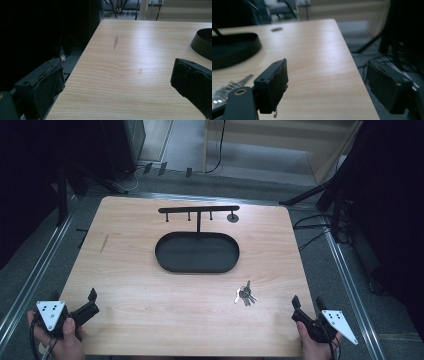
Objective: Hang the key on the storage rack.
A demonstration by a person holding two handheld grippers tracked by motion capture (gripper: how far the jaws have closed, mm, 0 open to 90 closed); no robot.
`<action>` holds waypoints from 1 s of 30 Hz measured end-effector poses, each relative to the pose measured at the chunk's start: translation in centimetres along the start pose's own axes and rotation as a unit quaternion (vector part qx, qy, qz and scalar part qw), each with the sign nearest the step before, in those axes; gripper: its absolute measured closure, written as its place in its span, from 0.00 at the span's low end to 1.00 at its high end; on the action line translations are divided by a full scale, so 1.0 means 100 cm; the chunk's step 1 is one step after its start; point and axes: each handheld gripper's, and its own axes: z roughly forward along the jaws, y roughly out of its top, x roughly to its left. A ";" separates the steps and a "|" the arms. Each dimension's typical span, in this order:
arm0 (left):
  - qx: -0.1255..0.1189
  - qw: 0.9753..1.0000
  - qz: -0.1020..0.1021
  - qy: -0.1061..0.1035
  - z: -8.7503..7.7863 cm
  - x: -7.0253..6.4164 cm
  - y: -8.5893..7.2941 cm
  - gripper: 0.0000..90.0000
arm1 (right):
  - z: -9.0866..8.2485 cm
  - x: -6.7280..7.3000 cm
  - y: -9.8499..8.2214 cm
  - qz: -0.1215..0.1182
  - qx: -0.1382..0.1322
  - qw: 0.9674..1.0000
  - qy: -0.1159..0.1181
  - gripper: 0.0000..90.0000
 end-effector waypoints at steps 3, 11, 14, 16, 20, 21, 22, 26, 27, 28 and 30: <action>0.002 1.000 0.009 0.000 0.000 -0.002 0.000 0.00 | 0.000 0.014 0.007 -0.029 0.025 0.999 -0.007 0.23; 0.005 1.000 0.003 -0.006 0.001 -0.001 0.000 0.00 | 0.005 0.042 0.023 -0.076 0.079 0.994 0.014 0.27; 0.007 1.000 -0.001 -0.010 0.002 0.000 0.001 0.00 | 0.013 0.058 0.039 -0.106 0.133 0.985 0.041 0.29; 0.008 1.000 0.000 -0.011 0.002 0.000 0.001 0.00 | 0.019 0.065 0.049 -0.123 0.163 0.978 0.038 0.29; 0.011 1.000 0.004 -0.011 0.002 0.000 0.001 0.00 | 0.034 0.078 0.068 -0.133 0.225 0.963 0.061 0.29; 0.011 1.000 0.004 -0.011 0.002 0.000 0.001 0.00 | 0.038 0.081 0.072 -0.140 0.239 0.959 0.065 0.28; 0.012 1.000 0.004 -0.011 0.002 0.000 0.001 0.00 | 0.042 0.086 0.075 -0.148 0.253 0.954 0.069 0.28; 0.012 1.000 0.004 -0.012 0.002 0.000 0.001 0.00 | 0.055 0.103 0.090 -0.167 0.308 0.933 0.085 0.30; 0.012 1.000 0.003 -0.012 0.002 0.000 0.001 0.00 | 0.058 0.107 0.093 -0.174 0.322 0.926 0.090 0.31; 0.013 1.000 0.004 -0.012 0.002 0.000 0.001 0.00 | 0.062 0.111 0.094 -0.183 0.334 0.920 0.089 0.33; 0.013 1.000 0.003 -0.013 0.002 0.000 0.001 0.00 | 0.069 0.118 0.096 -0.200 0.362 0.905 0.094 0.37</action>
